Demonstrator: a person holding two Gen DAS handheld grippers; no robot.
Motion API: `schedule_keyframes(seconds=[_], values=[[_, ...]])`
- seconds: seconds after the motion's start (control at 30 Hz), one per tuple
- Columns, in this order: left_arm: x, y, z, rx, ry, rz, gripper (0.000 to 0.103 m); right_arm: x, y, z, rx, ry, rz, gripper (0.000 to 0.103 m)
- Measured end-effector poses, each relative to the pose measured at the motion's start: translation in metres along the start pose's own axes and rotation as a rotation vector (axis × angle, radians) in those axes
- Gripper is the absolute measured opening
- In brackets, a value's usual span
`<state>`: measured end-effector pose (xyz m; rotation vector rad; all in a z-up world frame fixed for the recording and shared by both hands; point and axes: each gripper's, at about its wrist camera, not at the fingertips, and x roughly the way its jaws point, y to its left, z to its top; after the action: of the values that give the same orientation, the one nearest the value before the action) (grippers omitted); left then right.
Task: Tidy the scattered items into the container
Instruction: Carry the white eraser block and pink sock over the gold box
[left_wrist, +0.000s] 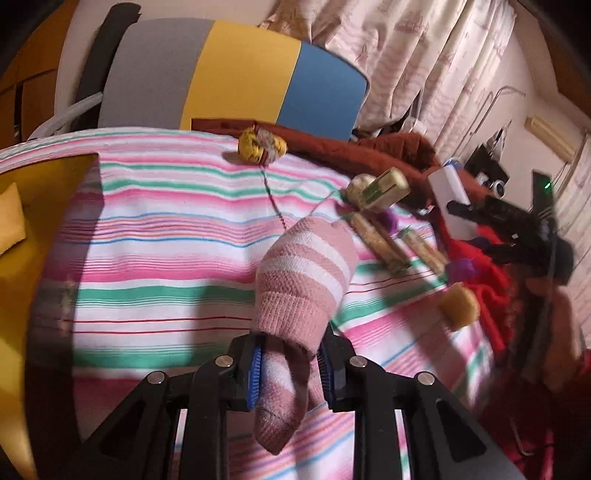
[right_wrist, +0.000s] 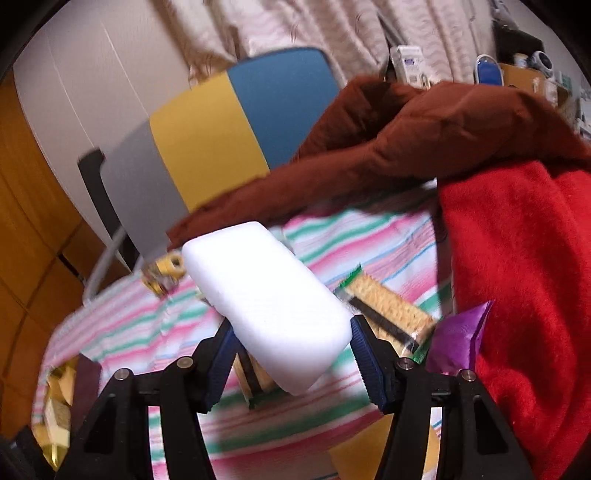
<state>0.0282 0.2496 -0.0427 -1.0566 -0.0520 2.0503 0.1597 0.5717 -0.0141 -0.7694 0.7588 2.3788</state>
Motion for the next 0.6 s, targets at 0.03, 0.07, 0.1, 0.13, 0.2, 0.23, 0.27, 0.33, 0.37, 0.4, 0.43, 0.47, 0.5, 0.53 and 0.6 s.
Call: schedule_keyframes(seconds=[0.03,0.07,0.1,0.13,0.2,0.23,0.27,0.33,0.37,0.4,0.43,0.47,0.5,0.53,0.6], values=[[-0.007,0.0,0.001,0.001,-0.013,-0.002,0.024,-0.002,0.001,0.0,0.001,-0.004,0.014,0.061],[-0.014,0.001,0.002,0.002,-0.025,-0.003,0.024,-0.002,0.002,-0.001,-0.001,-0.002,0.023,0.061],[-0.021,0.002,0.003,0.001,-0.037,-0.006,0.024,-0.001,0.004,-0.001,-0.012,0.007,0.026,0.061],[-0.029,0.005,0.005,-0.002,-0.049,-0.009,0.024,0.0,0.008,-0.003,-0.031,0.017,0.025,0.061],[-0.04,0.01,0.006,-0.013,-0.065,-0.004,0.024,0.004,0.018,-0.005,-0.08,0.037,0.021,0.061],[-0.047,0.014,0.006,-0.025,-0.074,-0.003,0.024,0.005,0.025,-0.007,-0.104,0.045,0.018,0.061],[-0.055,0.019,0.007,-0.041,-0.085,-0.005,0.024,0.007,0.03,-0.009,-0.129,0.053,0.016,0.061],[-0.07,0.03,0.008,-0.065,-0.106,0.0,0.024,0.009,0.045,-0.014,-0.192,0.067,0.012,0.061],[-0.077,0.035,0.009,-0.073,-0.116,0.003,0.024,0.008,0.05,-0.016,-0.216,0.066,0.016,0.061],[-0.083,0.041,0.009,-0.084,-0.128,0.011,0.024,0.005,0.057,-0.018,-0.236,0.063,0.023,0.061],[-0.089,0.048,0.01,-0.097,-0.138,0.021,0.024,0.002,0.066,-0.02,-0.257,0.062,0.034,0.061],[-0.093,0.053,0.01,-0.11,-0.144,0.03,0.024,0.0,0.074,-0.023,-0.266,0.065,0.054,0.061],[-0.096,0.061,0.011,-0.129,-0.151,0.043,0.024,-0.002,0.079,-0.025,-0.265,0.068,0.077,0.061],[-0.099,0.069,0.011,-0.148,-0.157,0.059,0.024,-0.005,0.091,-0.029,-0.254,0.083,0.132,0.061],[-0.102,0.084,0.011,-0.188,-0.156,0.083,0.024,-0.007,0.112,-0.037,-0.252,0.109,0.194,0.061]])
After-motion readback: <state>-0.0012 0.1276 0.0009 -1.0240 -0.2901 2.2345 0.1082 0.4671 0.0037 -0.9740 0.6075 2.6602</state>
